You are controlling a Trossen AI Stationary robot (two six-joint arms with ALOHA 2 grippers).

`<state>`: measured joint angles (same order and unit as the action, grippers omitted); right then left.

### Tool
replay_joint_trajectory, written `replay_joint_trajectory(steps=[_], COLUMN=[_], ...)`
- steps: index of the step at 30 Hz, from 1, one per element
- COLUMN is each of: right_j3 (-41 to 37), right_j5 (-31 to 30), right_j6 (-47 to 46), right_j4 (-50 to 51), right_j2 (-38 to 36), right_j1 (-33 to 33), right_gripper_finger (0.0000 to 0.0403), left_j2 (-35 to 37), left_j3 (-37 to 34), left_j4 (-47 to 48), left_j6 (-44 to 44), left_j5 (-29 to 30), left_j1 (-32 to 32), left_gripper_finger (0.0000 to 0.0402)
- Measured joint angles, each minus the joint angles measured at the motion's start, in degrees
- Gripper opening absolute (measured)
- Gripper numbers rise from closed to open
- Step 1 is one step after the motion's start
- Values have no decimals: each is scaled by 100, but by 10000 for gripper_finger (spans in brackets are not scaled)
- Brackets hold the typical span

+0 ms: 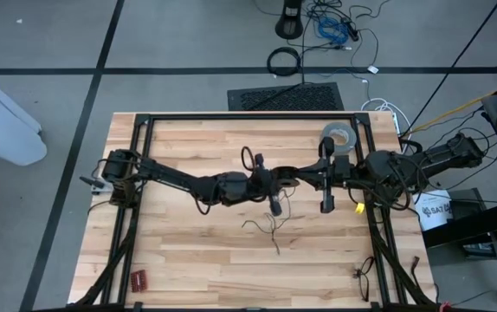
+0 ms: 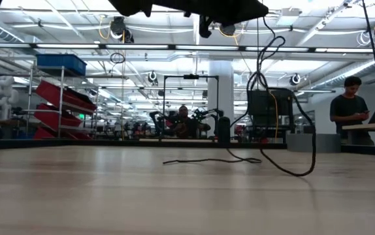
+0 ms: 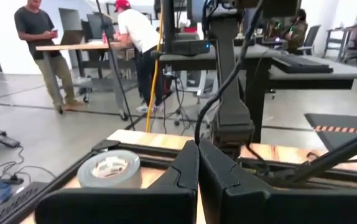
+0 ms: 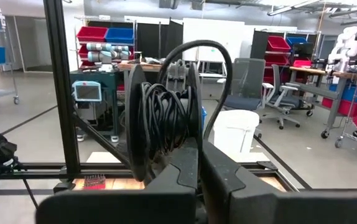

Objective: Coil cords
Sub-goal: Coil the black wire onto the spool

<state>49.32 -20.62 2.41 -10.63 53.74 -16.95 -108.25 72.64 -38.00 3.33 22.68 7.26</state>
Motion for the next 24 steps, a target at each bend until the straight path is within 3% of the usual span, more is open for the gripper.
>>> replay_joint_trajectory(steps=[6,15,24], right_j3=[0,0,0], right_j5=[0,-4,-2], right_j6=[-23,-107,-113], right_j4=[93,438,439], right_j2=[-20,-241,-264], right_j1=[-2,-4,-2], right_gripper_finger=[0,0,0], left_j2=[178,696,1074], left_j3=[-7,-9,-5], left_j4=[596,2303,3289], left_j6=[46,2,88], left_j5=[226,380,648], left_j1=[52,450,794], left_gripper_finger=[2,4,78])
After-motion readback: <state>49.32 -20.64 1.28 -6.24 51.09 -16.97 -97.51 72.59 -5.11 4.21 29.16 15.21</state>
